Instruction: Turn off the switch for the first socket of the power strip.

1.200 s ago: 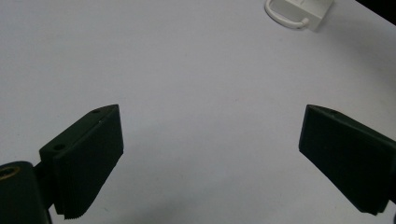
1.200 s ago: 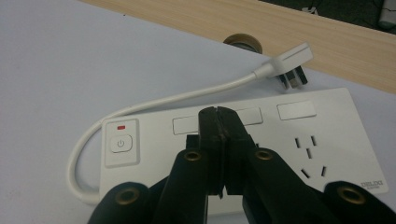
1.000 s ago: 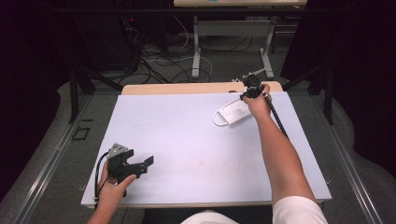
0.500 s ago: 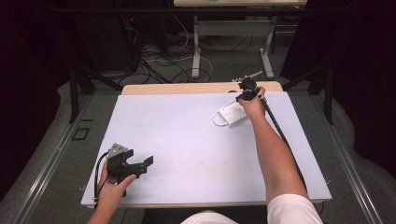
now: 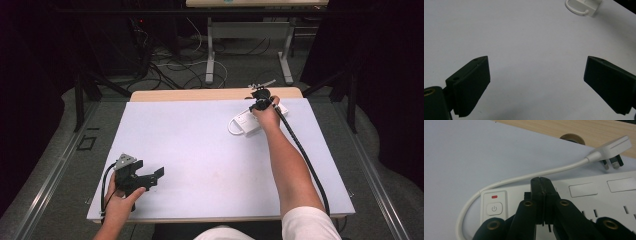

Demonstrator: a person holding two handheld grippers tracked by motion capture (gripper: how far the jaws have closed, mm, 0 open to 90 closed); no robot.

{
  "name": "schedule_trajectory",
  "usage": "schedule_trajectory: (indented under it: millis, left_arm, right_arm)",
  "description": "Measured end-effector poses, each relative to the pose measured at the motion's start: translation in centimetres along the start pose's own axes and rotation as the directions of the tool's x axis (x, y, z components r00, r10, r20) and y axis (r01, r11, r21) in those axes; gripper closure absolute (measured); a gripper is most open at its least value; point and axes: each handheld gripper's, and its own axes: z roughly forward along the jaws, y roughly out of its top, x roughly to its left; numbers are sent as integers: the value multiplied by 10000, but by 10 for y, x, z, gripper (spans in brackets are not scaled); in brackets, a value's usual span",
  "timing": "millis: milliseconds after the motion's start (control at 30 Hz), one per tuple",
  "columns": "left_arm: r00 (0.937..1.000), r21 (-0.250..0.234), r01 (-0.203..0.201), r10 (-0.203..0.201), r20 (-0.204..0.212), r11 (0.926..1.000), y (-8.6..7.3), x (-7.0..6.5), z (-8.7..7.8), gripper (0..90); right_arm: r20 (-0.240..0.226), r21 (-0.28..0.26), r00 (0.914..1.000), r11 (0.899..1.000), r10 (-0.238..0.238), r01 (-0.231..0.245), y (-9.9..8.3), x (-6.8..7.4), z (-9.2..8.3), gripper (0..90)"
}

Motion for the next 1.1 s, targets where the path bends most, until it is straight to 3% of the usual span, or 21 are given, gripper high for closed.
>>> schedule_trajectory:
  millis: [400, 567, 767, 1100]
  left_arm:
    - [10000, 0, 28, -28, 16, 10000, 0, 0, 0, 67]
    - [10000, -64, 45, -45, 10, 10000, 0, 0, 1, 68]
    - [10000, -65, 29, -29, 20, 10000, 0, 0, 0, 68]
    - [10000, -61, 27, -27, 23, 10000, 0, 0, 0, 69]
  right_arm:
    - [378, -204, 9992, 9997, 146, -138, -2, -3, 6, 900]
    - [567, -381, 9984, 9992, -58, 80, -3, -4, 8, 899]
    - [798, -400, 9967, 9991, 154, -122, -5, -8, 9, 890]
    - [504, -462, 9977, 9980, 448, -425, -7, -10, 10, 886]
